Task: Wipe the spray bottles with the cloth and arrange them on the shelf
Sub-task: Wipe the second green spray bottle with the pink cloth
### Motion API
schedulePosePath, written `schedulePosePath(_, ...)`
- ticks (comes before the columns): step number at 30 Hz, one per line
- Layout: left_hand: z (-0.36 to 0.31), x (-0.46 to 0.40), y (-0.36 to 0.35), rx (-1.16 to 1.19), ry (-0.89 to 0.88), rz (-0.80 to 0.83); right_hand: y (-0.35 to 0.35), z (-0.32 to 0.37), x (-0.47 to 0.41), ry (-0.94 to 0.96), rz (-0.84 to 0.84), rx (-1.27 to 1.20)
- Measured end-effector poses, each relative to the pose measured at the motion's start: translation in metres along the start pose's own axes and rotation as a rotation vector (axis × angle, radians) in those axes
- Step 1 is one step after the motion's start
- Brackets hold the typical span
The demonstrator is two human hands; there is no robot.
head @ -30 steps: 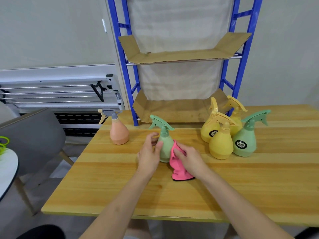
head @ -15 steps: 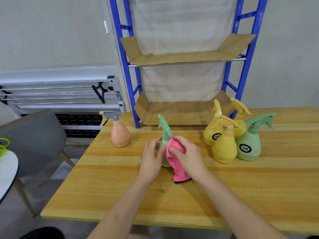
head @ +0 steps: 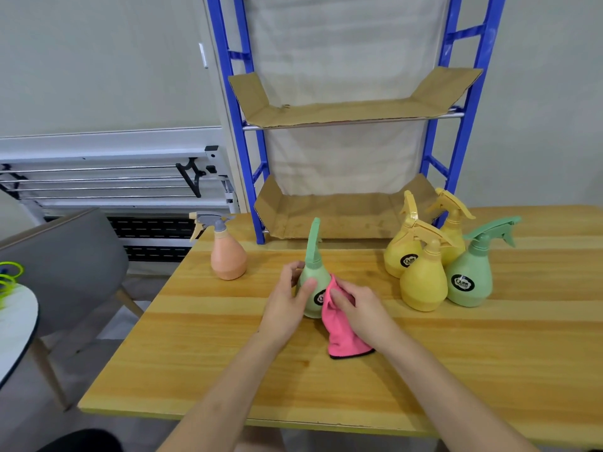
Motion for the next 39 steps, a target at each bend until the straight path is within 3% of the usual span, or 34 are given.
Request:
schedulePosePath(7, 0.006, -0.005, 0.001, -0.159, -0.025, -0.015, -0.007, 0.013, 0.01, 0.065, -0.131, -0.021)
schedulePosePath(13, 0.003, -0.008, 0.005, -0.226, -0.084, -0.005, -0.007, 0.027, -0.012, 0.137, -0.058, 0.019)
schedulePosePath(22, -0.001, -0.003, 0.002, -0.148, -0.075, -0.11, -0.008, 0.004, -0.01, 0.026, 0.02, 0.157)
schedulePosePath(30, -0.004, 0.0, 0.0, -0.197, -0.078, -0.166, -0.007, 0.004, 0.013, -0.011, -0.176, 0.027)
schedulePosePath(34, -0.01, -0.003, 0.0, -0.219, -0.095, -0.153, -0.008, 0.019, 0.008, 0.06, -0.231, -0.013)
schedulePosePath(39, -0.011, -0.004, 0.003, -0.202, -0.132, -0.137, -0.016, 0.029, -0.007, 0.158, -0.049, 0.001)
Point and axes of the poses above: each hand's wrist, its own x-axis away from the middle knuckle, its own y-axis out of the back of the hand, z = x × y, the point moved 4 cm from there along -x, towards the middle knuckle, and after that the axes turned 5 degrees about -z, right-handed, at the moved point
